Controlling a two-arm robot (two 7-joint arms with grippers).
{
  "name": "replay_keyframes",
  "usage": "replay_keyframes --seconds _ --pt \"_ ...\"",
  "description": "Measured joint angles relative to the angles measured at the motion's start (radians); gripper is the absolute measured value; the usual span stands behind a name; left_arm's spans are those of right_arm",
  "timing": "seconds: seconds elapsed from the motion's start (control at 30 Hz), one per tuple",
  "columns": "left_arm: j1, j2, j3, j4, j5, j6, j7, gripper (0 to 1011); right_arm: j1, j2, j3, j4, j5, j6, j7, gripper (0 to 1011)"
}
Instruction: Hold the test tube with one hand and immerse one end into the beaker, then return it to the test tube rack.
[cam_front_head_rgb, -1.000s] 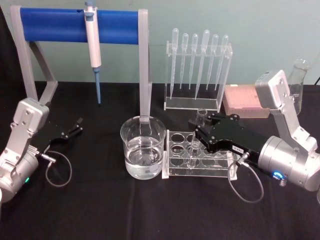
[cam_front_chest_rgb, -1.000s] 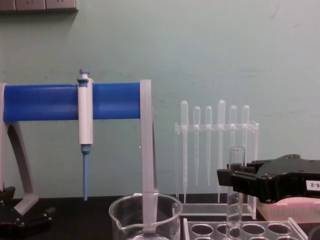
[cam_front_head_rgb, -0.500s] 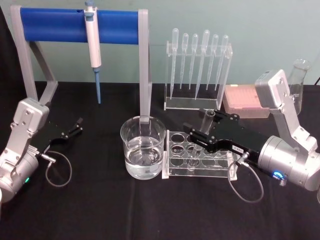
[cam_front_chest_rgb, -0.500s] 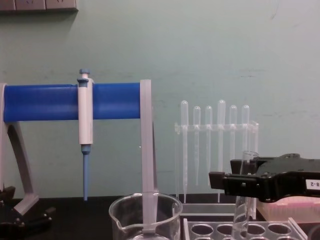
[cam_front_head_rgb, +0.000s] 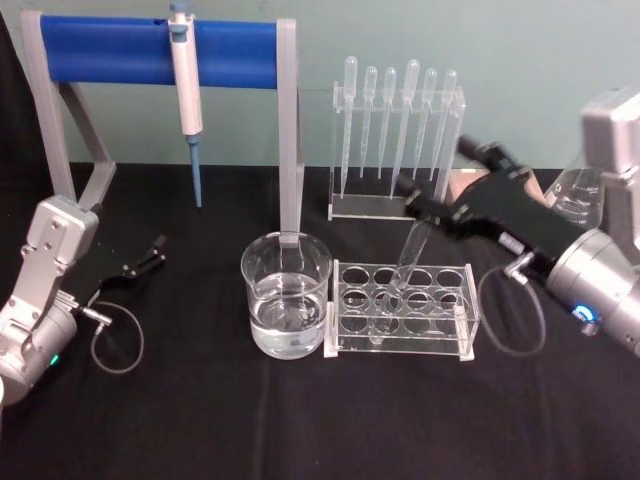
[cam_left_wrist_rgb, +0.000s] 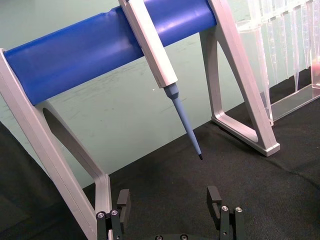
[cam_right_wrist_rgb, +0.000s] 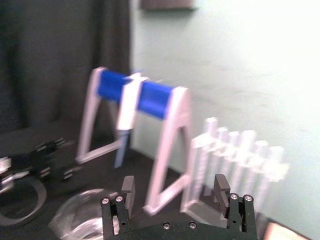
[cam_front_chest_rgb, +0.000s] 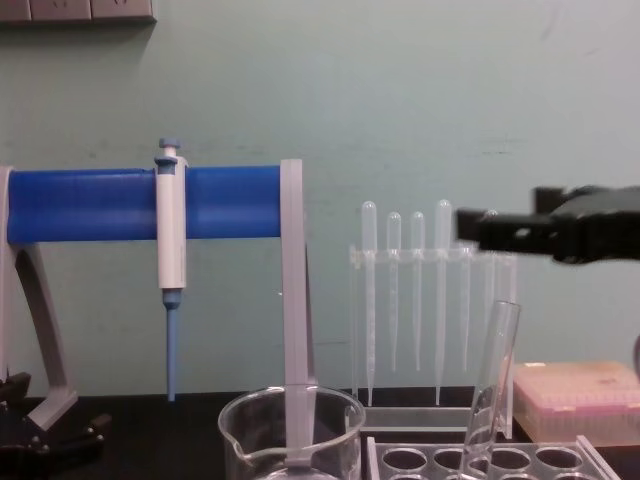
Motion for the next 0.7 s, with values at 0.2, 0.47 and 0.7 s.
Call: replay_keyframes --seconds 0.2,0.47,0.7 --pt "0.000 0.000 0.000 0.000 0.000 0.000 0.000 1000 -0.055 -0.064 0.066 0.000 -0.047 -0.013 -0.151 1002" --pt "0.000 0.000 0.000 0.000 0.000 0.000 0.000 1000 -0.112 -0.145 0.118 0.063 -0.147 -0.055 -0.328 1002" --pt "0.000 0.000 0.000 0.000 0.000 0.000 0.000 1000 -0.125 -0.174 0.132 0.131 -0.195 -0.067 -0.372 1002"
